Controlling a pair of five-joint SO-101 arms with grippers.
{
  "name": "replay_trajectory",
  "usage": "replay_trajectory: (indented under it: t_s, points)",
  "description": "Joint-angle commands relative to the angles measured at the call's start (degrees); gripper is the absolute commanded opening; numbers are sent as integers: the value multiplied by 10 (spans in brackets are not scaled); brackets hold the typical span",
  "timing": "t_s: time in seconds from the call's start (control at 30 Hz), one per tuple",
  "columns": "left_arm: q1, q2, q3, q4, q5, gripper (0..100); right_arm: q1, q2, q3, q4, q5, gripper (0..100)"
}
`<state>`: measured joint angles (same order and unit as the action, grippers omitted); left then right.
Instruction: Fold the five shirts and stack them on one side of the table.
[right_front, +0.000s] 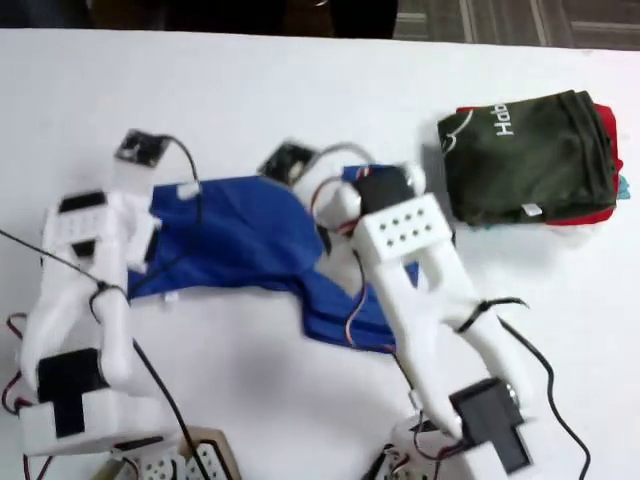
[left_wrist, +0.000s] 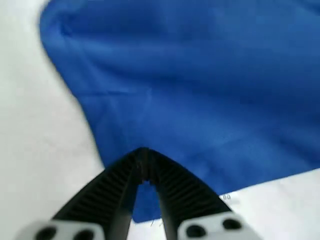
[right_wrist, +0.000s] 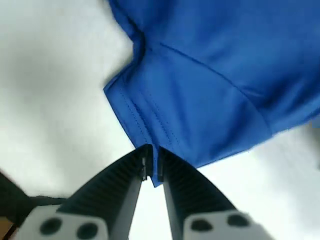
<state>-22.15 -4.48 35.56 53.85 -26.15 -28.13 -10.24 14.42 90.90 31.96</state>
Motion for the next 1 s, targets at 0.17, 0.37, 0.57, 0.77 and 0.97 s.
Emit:
replay_trajectory:
  t_s: [0.17,0.37,0.57,0.77,0.97]
  points:
    - [4,-32,118,-137,1,24,-4,-36,215,-207,13,207]
    - [7,-31,127,-145,2,24,-5,-36,267,-266,13,200]
    - [7,-30,129,-145,58,24,-5,-36,304,-297,13,201]
    - [5,-30,129,-146,66,24,0,-2,326,-342,13,199]
    - [5,-30,129,-146,66,24,9,60,307,-378,13,152]
